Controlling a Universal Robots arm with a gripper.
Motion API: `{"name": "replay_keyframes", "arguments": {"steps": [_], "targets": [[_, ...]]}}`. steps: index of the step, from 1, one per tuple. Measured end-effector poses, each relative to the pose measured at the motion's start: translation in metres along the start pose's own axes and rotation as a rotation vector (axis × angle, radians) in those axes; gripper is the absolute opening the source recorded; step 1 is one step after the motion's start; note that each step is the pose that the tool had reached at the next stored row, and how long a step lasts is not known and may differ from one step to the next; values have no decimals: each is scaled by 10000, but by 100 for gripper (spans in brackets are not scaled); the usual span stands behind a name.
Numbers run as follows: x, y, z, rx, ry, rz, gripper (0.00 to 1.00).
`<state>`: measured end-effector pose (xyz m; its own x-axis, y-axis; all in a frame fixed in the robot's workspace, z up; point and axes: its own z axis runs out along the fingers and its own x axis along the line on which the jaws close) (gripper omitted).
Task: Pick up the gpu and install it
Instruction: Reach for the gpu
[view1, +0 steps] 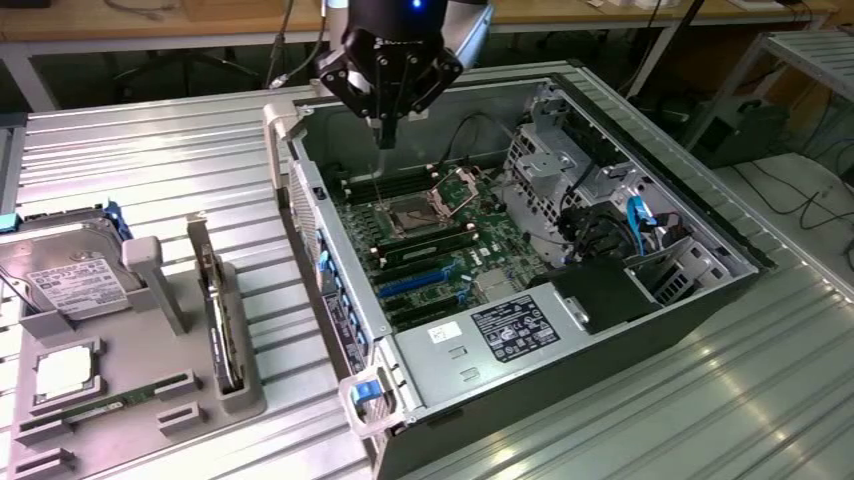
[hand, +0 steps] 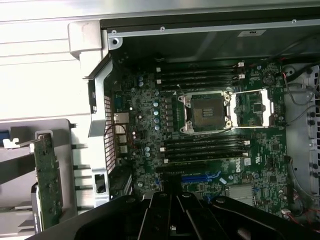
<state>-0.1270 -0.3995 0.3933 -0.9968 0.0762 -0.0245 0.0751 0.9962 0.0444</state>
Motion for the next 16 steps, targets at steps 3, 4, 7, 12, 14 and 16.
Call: {"name": "replay_keyframes", "arguments": {"steps": [3, 4, 7, 12, 14, 16], "targets": [[21, -5, -1, 0, 0, 0, 11], [31, -6, -1, 0, 0, 0, 11], [123, -19, -3, 1, 3, 1, 11], [196, -46, -5, 3, 44, 2, 11], [205, -49, -5, 4, 49, 3, 11], [213, -51, -5, 4, 55, 2, 11]]}}
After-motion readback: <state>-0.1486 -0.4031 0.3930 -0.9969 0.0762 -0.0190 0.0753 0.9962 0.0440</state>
